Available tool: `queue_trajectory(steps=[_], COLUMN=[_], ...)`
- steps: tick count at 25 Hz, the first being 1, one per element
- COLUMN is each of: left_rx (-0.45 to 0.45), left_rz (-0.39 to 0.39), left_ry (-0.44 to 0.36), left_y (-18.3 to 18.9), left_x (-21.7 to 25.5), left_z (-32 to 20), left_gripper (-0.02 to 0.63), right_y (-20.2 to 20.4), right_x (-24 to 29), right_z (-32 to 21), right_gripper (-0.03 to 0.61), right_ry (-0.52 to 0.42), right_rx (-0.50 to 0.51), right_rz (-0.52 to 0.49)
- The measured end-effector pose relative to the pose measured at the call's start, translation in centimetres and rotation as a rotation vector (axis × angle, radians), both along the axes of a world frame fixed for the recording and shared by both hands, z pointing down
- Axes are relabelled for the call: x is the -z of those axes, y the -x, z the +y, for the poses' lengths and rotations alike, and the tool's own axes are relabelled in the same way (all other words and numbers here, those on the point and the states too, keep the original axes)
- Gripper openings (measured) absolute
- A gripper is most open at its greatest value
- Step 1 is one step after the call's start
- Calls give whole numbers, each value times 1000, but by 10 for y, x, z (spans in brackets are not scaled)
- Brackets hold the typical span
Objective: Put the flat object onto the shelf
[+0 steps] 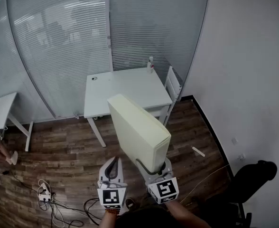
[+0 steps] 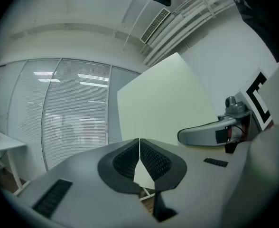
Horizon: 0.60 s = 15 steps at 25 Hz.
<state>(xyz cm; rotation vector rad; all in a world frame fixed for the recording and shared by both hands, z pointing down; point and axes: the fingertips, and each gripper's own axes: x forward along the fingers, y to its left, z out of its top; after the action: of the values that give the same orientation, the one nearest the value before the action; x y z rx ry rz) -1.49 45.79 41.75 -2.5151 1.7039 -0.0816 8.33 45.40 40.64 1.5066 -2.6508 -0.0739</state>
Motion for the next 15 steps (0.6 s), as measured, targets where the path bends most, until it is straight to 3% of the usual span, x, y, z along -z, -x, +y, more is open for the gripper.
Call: queue_trajectory(steps=[9,15], left_rx=[-2,1], left_rz=[28,51], left_ry=[-8,-4], left_y=[9,17], left_x=[3,4], left_z=[-1,0], left_gripper=[2,2], right_y=[10,15], right_x=[-5,-3], right_z=[0,-3], right_gripper=[304,305], right_ry=[39,12], right_rx=[-24,-36], right_rz=[-79,-48])
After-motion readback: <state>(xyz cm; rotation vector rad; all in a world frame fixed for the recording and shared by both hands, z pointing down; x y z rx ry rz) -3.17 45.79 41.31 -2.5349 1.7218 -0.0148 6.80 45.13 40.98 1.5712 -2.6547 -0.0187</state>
